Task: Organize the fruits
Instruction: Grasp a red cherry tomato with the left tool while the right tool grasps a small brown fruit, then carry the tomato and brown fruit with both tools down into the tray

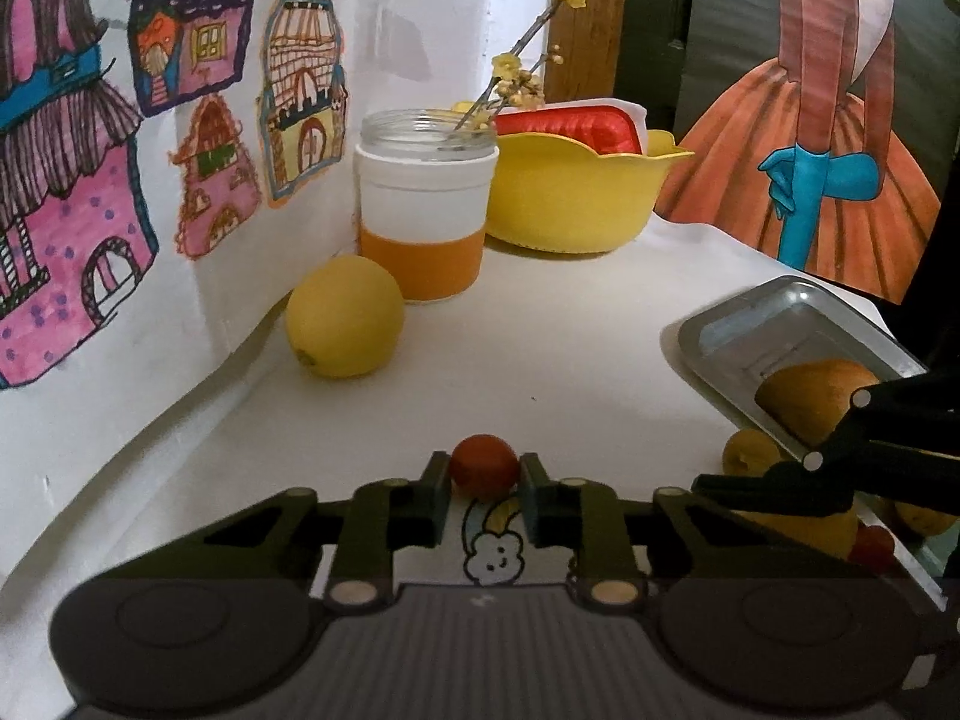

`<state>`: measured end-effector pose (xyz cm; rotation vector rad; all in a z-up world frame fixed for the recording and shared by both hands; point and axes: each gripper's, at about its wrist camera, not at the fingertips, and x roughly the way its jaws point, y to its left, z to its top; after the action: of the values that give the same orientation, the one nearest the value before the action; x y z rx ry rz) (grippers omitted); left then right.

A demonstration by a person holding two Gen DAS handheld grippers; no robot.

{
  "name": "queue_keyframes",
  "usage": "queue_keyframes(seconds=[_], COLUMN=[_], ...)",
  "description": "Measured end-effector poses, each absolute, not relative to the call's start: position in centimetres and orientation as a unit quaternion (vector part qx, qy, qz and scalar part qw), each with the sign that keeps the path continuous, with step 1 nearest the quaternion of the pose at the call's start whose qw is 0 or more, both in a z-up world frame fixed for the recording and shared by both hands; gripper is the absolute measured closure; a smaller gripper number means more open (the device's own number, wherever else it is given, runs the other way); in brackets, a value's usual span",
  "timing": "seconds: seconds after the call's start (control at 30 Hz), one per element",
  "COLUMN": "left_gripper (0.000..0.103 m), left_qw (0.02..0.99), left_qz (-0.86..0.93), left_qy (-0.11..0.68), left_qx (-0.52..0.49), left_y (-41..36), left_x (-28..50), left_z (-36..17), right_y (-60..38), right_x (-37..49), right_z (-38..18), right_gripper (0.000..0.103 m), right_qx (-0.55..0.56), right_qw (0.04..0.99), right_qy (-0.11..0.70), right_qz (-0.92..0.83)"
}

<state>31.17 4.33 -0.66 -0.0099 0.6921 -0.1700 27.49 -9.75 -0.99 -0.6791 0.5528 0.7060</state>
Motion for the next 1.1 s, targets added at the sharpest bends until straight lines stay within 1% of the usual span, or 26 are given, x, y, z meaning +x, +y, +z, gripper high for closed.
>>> queue_keyframes(seconds=[0.67, 1.1], left_gripper=[0.077, 0.077], left_qw=[0.929, 0.924], left_qz=[-0.109, -0.128], left_qy=[0.354, 0.36], left_qx=[0.0, 0.004], left_y=[3.3, 1.3], left_x=[25.0, 21.8], left_z=[-0.1, 0.3], right_y=[-10.7, -12.7], right_x=[22.5, 19.1], right_z=[-0.5, 0.1], right_gripper=[0.073, 0.073], right_qx=[-0.314, -0.3], right_qw=[0.841, 0.849], right_qy=[0.257, 0.256], right_qz=[0.358, 0.352])
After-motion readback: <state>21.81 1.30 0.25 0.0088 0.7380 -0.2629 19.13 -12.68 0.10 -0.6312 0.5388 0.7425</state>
